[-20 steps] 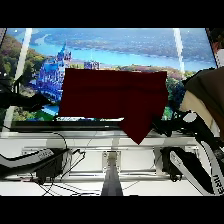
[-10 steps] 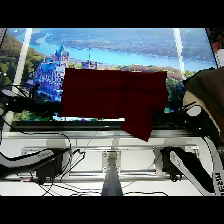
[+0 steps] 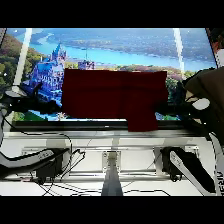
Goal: Fold the clothes and pants, and hang the long-sleeved shirts on hangers.
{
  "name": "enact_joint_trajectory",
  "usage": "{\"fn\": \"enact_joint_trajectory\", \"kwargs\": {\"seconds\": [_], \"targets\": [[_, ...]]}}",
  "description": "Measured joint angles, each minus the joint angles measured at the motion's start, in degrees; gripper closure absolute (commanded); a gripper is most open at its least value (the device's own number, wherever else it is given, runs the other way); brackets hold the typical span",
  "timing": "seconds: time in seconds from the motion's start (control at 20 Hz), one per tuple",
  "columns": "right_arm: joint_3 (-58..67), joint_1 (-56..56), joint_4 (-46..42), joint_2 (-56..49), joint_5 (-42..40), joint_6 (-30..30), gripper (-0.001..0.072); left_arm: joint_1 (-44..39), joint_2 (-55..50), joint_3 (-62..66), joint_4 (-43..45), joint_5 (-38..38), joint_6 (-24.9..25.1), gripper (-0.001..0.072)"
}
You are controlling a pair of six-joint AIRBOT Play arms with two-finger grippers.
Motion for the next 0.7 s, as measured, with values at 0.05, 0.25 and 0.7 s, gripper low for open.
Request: {"fn": "enact_joint_trajectory", "kwargs": {"seconds": [0.05, 0.25, 0.7], "targets": [[1.4, 0.0, 1.1, 0.0, -1.1, -0.3, 0.0701, -0.3, 0.0, 1.5, -4.0, 0.0, 0.7, 0.0694], [6.8, 0.0, 6.3, -0.7, -11.6, 0.4, 0.0702, -4.0, 0.0, 8.6, -15.8, 8.7, -0.5, 0.0694], [18.8, 2.8, 10.3, -19.6, -39.9, 4.5, -0.0008, -22.8, -3.7, 14.5, -22.1, 57.9, -8.7, -0.0013]]}}
